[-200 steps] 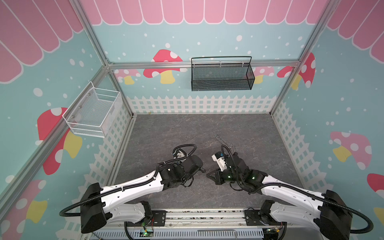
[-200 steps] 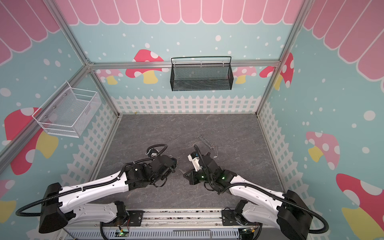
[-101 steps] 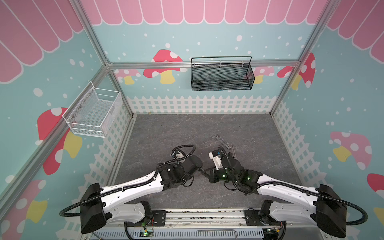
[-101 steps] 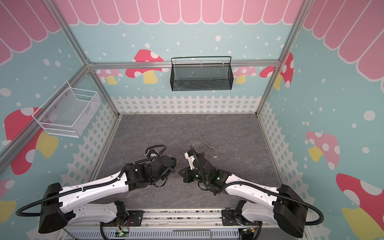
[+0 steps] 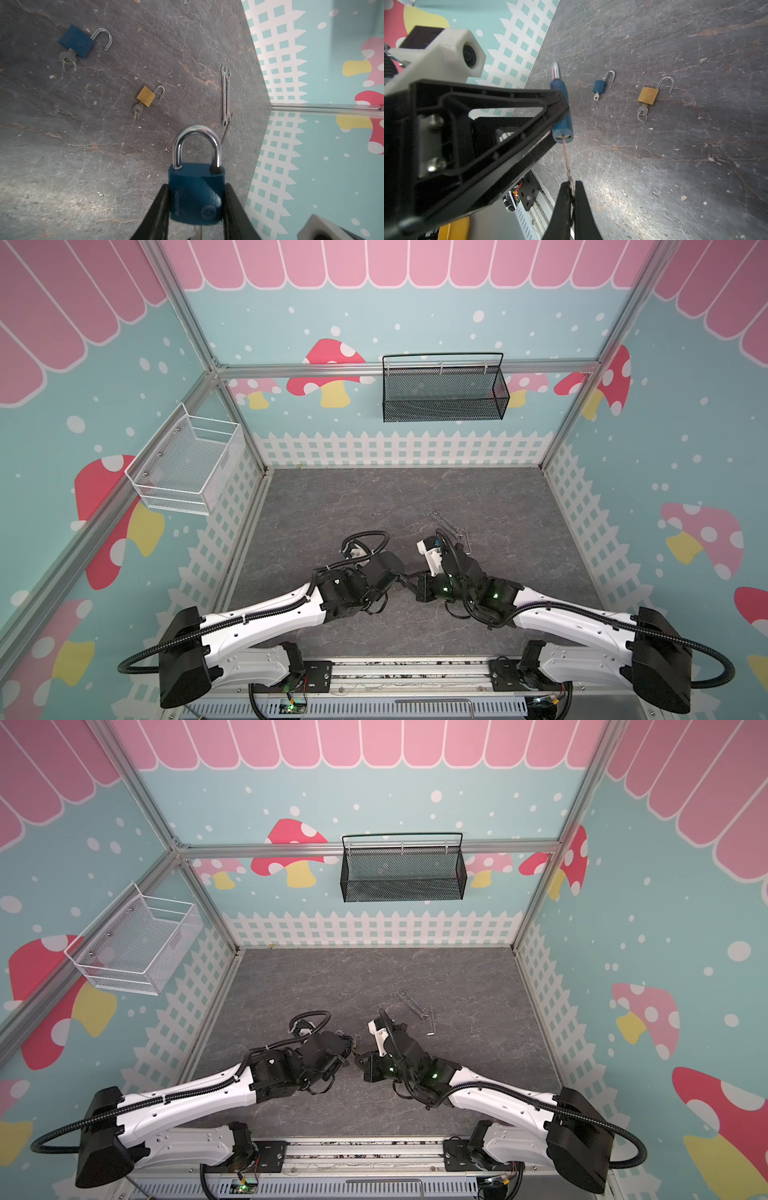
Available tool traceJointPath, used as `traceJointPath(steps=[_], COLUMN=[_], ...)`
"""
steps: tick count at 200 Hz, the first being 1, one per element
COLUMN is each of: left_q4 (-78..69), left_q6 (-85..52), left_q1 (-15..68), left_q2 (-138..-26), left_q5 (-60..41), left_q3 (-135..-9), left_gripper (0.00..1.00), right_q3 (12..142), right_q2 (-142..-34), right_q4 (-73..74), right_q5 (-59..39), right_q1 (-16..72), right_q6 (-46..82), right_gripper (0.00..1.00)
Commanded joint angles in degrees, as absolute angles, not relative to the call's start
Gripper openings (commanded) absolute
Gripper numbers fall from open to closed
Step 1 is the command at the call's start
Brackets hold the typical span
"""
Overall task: Unlock with the key
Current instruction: 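Push the key into the padlock's keyhole with the right gripper while the left holds it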
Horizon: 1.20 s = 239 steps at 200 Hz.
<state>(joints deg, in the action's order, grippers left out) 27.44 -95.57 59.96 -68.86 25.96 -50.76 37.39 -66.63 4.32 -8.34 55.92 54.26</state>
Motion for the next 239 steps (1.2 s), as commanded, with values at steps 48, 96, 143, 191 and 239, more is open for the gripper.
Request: traceJointPath(steps=[48,96,143,191,239], left_q4=[25.6,24.8,25.0,25.8,24.9], left_q6=[-97.2,-96.6,-95.6,-96.2,-96.8], left_q1=[59.8,59.8,60.1,61.3,62.0], left_q2=[-67.1,-67.0,-68.3,-70.5,-70.9], left_q5=[25.8,25.2,23.7,23.6,22.1], left_q3=[-50.1,-50.3,-51.0,-52.4,-53.1], left_gripper=[0.0,0.0,0.0,0.0,0.0], right_q3=[40.0,40.8,43.4,44.9,47.9], right_q2=[-68.0,-68.1,-68.2,-70.1,-71.3], right_q4=[3.9,4.9,2.0,5.3,0.9], right_q5=[-4.6,-4.2,-0.9,-3.4,3.6], right_q1=[56.6,56.6,56.5,57.0,58.7], right_q6=[55.1,54.8,54.8,53.5,51.7], right_gripper=[0.0,0.0,0.0,0.0,0.0])
